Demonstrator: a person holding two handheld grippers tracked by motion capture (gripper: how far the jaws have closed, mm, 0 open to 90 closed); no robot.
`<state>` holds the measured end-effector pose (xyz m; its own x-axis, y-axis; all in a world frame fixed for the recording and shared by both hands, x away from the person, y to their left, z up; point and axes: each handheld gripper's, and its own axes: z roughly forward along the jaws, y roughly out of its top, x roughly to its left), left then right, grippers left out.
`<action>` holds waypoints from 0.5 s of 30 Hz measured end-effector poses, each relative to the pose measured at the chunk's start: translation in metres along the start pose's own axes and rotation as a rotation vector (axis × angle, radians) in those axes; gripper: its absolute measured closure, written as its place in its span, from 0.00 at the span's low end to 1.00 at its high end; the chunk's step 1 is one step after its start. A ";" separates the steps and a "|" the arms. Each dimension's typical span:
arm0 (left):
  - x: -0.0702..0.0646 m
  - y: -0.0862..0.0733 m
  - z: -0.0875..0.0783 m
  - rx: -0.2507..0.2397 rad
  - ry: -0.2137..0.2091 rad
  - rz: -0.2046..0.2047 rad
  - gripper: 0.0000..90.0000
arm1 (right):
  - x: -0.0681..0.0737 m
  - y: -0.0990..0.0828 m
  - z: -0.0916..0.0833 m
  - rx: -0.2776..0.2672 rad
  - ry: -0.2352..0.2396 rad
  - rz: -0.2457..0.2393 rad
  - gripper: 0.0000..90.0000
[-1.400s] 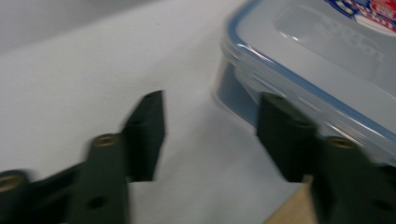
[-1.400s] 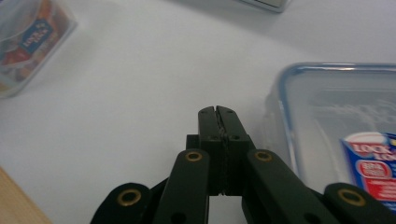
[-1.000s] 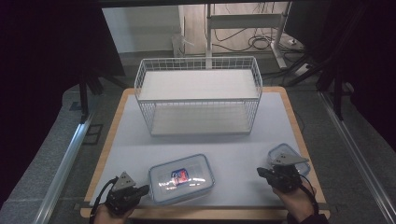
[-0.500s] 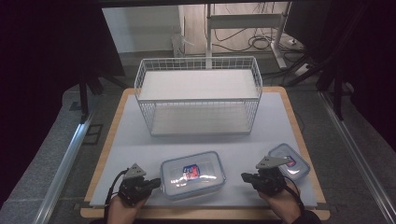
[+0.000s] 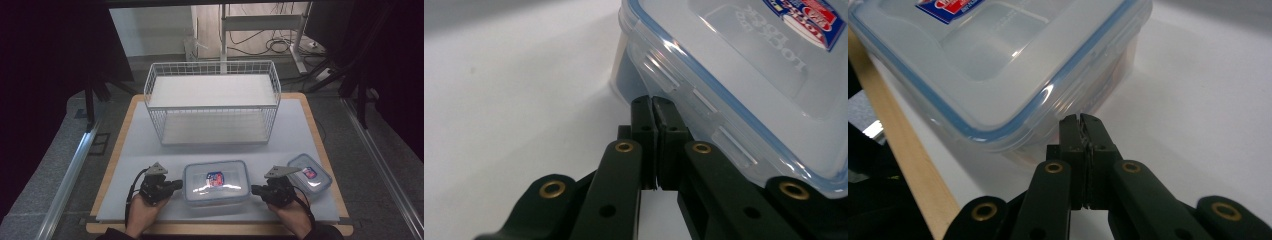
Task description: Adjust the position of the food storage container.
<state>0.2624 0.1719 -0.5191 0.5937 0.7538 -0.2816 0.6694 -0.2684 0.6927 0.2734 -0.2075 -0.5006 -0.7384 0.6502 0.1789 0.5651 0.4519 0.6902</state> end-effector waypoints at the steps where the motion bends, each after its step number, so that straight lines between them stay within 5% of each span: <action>1: 0.000 0.003 0.003 0.005 0.003 0.007 0.99 | -0.001 0.000 0.000 0.003 -0.006 0.003 1.00; 10: -0.002 0.013 0.010 0.013 0.013 0.033 0.96 | -0.009 0.000 -0.004 0.000 -0.039 0.006 0.99; 15: -0.003 0.004 -0.008 -0.021 0.094 0.091 0.71 | -0.013 0.000 -0.017 -0.024 -0.081 -0.055 0.83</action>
<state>0.2597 0.1734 -0.5096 0.6063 0.7800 -0.1548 0.6048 -0.3259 0.7267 0.2764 -0.2263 -0.4907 -0.7354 0.6725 0.0831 0.5144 0.4741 0.7146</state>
